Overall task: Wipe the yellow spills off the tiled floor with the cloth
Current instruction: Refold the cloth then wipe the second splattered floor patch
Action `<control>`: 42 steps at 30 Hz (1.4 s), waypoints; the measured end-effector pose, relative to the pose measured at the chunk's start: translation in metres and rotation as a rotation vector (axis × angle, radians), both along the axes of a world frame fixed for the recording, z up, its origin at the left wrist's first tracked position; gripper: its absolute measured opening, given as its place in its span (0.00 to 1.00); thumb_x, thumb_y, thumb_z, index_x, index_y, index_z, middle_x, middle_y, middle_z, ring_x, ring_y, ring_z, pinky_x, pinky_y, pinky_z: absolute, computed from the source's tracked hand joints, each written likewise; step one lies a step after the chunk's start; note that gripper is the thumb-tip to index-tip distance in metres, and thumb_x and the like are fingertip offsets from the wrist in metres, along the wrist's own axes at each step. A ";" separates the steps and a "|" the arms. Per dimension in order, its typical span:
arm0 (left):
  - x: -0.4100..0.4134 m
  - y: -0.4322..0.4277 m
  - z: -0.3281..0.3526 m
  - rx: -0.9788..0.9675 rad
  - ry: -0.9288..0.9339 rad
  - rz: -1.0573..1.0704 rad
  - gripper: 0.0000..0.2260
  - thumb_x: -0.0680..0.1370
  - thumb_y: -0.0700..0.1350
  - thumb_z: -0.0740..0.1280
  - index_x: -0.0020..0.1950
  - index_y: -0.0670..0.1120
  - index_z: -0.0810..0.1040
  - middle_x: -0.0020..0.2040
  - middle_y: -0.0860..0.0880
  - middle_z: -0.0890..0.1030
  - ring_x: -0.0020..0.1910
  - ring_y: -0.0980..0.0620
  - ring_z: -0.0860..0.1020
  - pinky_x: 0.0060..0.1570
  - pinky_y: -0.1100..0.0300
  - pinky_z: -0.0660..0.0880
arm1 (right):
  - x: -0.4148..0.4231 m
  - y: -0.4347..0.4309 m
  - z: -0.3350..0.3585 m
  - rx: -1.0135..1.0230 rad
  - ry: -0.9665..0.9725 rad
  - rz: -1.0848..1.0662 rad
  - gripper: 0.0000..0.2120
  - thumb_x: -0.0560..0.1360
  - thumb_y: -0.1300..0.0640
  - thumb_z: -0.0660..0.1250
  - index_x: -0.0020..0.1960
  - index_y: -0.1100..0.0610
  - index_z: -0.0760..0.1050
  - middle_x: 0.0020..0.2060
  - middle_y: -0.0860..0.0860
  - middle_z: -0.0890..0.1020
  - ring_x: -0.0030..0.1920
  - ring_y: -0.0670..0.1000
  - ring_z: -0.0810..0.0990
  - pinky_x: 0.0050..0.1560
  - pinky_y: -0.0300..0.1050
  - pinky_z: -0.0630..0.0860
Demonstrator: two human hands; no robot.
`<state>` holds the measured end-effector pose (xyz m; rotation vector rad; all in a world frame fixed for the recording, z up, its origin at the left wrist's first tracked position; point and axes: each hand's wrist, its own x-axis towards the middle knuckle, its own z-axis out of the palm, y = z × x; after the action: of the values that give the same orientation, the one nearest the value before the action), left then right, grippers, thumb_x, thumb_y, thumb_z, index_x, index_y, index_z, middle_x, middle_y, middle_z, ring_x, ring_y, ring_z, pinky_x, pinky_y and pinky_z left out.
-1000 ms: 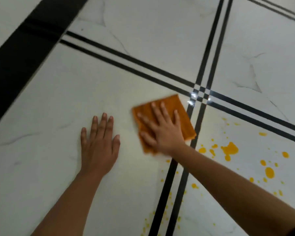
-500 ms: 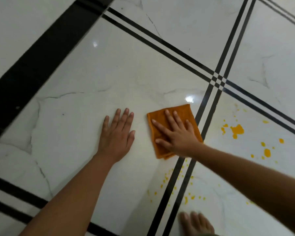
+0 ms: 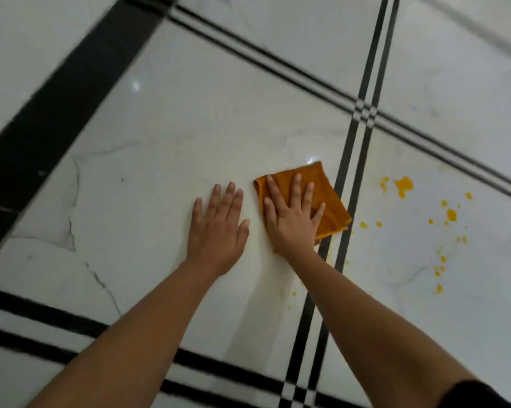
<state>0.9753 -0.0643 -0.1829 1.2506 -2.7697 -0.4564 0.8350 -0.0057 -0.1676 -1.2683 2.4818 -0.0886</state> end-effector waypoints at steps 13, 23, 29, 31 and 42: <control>0.038 0.090 0.004 0.016 -0.137 -0.083 0.26 0.79 0.52 0.49 0.75 0.45 0.57 0.76 0.46 0.58 0.74 0.47 0.54 0.70 0.45 0.49 | 0.035 0.138 -0.011 -0.012 0.117 0.091 0.24 0.78 0.36 0.43 0.74 0.35 0.49 0.77 0.52 0.50 0.76 0.60 0.45 0.69 0.70 0.45; 0.026 0.104 0.010 0.023 -0.152 -0.024 0.26 0.79 0.51 0.48 0.76 0.45 0.53 0.76 0.47 0.53 0.75 0.47 0.51 0.70 0.47 0.44 | 0.007 0.157 -0.009 -0.027 0.118 0.036 0.35 0.76 0.33 0.44 0.77 0.51 0.46 0.76 0.52 0.53 0.76 0.54 0.49 0.71 0.62 0.43; -0.017 0.116 0.010 -0.001 -0.188 -0.186 0.27 0.78 0.53 0.48 0.76 0.46 0.53 0.77 0.46 0.53 0.75 0.47 0.50 0.70 0.46 0.45 | -0.025 0.213 0.002 -0.043 -0.034 -0.191 0.32 0.73 0.32 0.45 0.74 0.42 0.56 0.77 0.50 0.49 0.75 0.49 0.39 0.72 0.55 0.36; -0.036 0.117 0.008 -0.013 -0.172 -0.200 0.27 0.79 0.54 0.48 0.76 0.46 0.53 0.77 0.46 0.53 0.75 0.46 0.50 0.70 0.46 0.45 | -0.041 0.187 0.009 -0.106 -0.155 -0.362 0.33 0.71 0.29 0.45 0.73 0.38 0.55 0.77 0.48 0.45 0.75 0.48 0.37 0.70 0.53 0.31; -0.130 0.080 0.013 0.005 -0.118 -0.130 0.28 0.77 0.56 0.40 0.76 0.49 0.48 0.77 0.49 0.49 0.76 0.49 0.46 0.71 0.46 0.44 | -0.145 0.107 -0.011 -0.088 0.080 -0.243 0.32 0.74 0.33 0.48 0.75 0.39 0.46 0.77 0.52 0.46 0.76 0.55 0.41 0.71 0.63 0.40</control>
<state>0.8452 0.0155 -0.1696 1.1383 -2.9631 -0.4104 0.6897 0.1013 -0.1784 -1.0152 2.7190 -0.2139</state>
